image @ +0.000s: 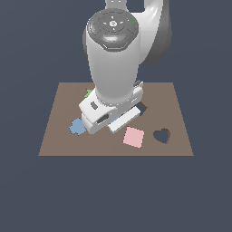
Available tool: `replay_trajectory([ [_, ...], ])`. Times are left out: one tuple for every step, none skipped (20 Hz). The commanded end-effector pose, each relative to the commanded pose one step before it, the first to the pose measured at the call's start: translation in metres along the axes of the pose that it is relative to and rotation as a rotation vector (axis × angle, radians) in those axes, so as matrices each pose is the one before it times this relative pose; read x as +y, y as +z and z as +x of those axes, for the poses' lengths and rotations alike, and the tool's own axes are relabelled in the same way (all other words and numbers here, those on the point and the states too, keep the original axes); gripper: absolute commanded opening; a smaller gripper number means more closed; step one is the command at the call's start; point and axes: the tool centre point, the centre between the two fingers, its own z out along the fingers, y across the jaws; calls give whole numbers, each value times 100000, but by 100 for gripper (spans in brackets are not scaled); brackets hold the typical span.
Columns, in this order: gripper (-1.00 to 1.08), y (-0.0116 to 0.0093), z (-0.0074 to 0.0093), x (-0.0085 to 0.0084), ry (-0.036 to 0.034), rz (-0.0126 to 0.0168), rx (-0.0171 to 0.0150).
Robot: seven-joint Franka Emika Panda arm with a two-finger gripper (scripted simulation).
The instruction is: Insert a designated object into the corresponding slot on a board.
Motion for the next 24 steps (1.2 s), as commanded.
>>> replay_trajectory([
  [-100,-62,612,275,-6417,-46,43],
  [-100,-16,272,124,-2917,-5,3],
  [-100,-17,288,131,-3082,-6,3],
  [-100,-18,303,138,-3248,-6,3],
  [-100,-19,320,144,-3415,-6,4],
  [-100,-20,336,150,-3583,-6,4],
  [-100,-20,352,157,-3752,-6,4],
  [-100,-21,369,163,-3921,-6,4],
  [-100,-22,385,170,-4091,-6,4],
  [-100,-23,403,176,-4262,-6,4],
  [-100,-23,416,181,-4397,-6,4],
  [-100,-23,419,181,-4420,-6,3],
  [-100,-23,421,181,-4429,-5,3],
  [-100,-23,423,181,-4438,-5,3],
  [-100,-23,425,180,-4448,-4,3],
  [-100,-22,426,180,-4457,-4,3],
  [-100,-22,428,180,-4467,-4,3],
  [-100,-22,430,180,-4476,-3,3],
  [-100,-22,432,180,-4486,-3,3],
  [-100,-22,434,179,-4496,-2,3],
  [-100,-22,437,179,-4507,-2,3],
  [-100,-21,439,179,-4518,-2,3],
  [-100,-21,441,179,-4530,-1,3],
  [-100,-21,444,179,-4543,-1,3],
])
